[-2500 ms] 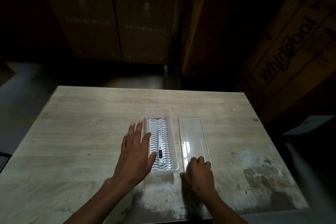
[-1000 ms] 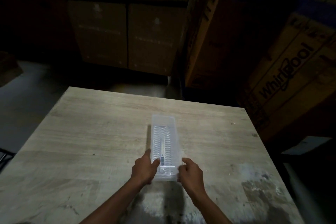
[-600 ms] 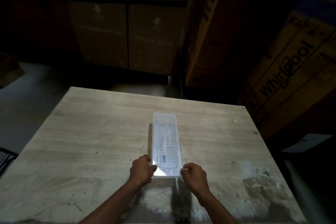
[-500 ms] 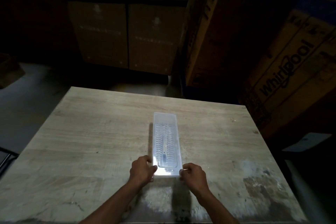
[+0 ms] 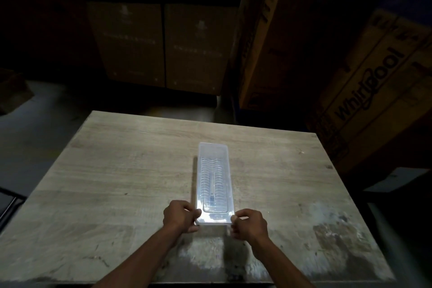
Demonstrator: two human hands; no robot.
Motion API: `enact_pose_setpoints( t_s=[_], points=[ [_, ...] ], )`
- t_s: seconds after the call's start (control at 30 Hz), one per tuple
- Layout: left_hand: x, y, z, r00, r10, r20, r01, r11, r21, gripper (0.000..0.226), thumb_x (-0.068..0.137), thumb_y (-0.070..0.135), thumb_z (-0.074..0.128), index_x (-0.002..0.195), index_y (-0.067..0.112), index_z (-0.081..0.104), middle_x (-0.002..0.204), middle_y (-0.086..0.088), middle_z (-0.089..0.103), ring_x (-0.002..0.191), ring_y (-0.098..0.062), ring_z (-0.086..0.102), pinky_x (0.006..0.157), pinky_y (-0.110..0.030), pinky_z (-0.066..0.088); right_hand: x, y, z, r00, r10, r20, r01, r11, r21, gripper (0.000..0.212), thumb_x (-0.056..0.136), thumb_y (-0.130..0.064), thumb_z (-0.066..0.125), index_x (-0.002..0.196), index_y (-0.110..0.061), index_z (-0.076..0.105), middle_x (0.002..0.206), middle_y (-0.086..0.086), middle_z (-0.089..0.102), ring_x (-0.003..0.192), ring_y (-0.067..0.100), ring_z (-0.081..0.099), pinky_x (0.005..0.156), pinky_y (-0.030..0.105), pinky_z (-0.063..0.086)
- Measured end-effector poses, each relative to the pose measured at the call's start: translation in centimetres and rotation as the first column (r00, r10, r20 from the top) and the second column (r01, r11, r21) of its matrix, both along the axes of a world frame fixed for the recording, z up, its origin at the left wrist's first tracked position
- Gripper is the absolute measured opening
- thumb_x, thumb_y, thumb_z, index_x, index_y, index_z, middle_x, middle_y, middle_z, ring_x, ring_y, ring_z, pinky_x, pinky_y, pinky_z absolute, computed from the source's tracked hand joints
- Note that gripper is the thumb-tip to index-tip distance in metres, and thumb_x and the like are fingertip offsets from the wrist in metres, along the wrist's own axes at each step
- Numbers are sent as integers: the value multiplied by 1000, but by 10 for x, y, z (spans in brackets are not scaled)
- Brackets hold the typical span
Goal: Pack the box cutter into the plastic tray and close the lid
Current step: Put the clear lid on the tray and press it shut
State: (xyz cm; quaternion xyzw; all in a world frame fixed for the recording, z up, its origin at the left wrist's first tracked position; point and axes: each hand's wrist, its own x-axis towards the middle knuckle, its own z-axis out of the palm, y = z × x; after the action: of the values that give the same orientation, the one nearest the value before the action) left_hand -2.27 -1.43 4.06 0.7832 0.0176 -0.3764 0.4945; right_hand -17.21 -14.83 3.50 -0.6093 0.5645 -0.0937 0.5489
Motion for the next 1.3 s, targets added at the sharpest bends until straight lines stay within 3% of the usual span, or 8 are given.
enact_pose_setpoints(
  t_s=[0.17,0.43,0.63,0.87,1.03,1.13,1.23,1.3],
  points=[
    [-2,1,3,1000,-4,-1,4,1000,-12,17,75,6,83,63,1,73,60,-20,72,53,-32,74,57,-43,64,3,1,0,1000,-2,-11,2,1000,-20,4,86,4,71,86,7,70,81,32,73,49,20,64,48,30,60],
    [-2,0,4,999,-15,-29,15,1000,1,16,78,6,81,65,0,73,54,-16,71,54,-33,74,61,-45,65,0,-3,-4,1000,-13,-1,13,998,53,9,84,1,74,76,4,74,75,23,74,58,23,69,55,33,61],
    [-1,-1,2,999,10,-50,-11,1000,-2,13,78,2,80,70,1,70,64,-25,73,44,-26,68,44,-28,57,3,-5,-3,995,-98,16,91,966,243,6,79,9,73,74,6,74,69,22,71,57,25,66,56,34,57],
    [4,-4,-6,1000,-21,-9,21,999,31,14,76,3,82,69,4,70,60,-22,71,44,-26,66,60,-46,65,4,-5,2,993,-114,17,101,933,346,15,80,16,65,71,4,69,53,14,61,44,19,56,44,26,48],
    [6,-10,-8,999,-40,37,37,996,77,13,75,3,82,72,5,70,60,-18,70,42,-23,64,61,-48,65,2,-4,0,995,-81,55,60,950,307,7,83,13,64,88,9,67,67,21,60,47,20,57,43,25,48],
    [10,-11,-8,957,-220,188,196,971,141,37,70,9,83,103,11,67,96,-15,73,74,-26,71,74,-39,62,2,-3,1,999,6,32,-13,978,208,20,87,5,64,105,-3,61,79,25,67,52,20,59,46,27,50],
    [23,-14,-13,753,-528,393,455,849,269,75,73,18,82,139,15,46,138,-14,49,122,-31,54,99,-36,46,3,-5,1,986,149,-71,-145,988,59,25,89,-6,65,112,-16,60,92,22,75,60,17,66,53,28,57],
    [32,-19,-14,609,-625,488,529,779,338,77,80,27,77,145,15,39,154,-13,35,138,-34,39,112,-45,37,5,-9,0,939,288,-190,-304,951,-57,32,87,-20,67,119,-19,61,96,11,75,76,17,72,75,36,63]
  ],
)
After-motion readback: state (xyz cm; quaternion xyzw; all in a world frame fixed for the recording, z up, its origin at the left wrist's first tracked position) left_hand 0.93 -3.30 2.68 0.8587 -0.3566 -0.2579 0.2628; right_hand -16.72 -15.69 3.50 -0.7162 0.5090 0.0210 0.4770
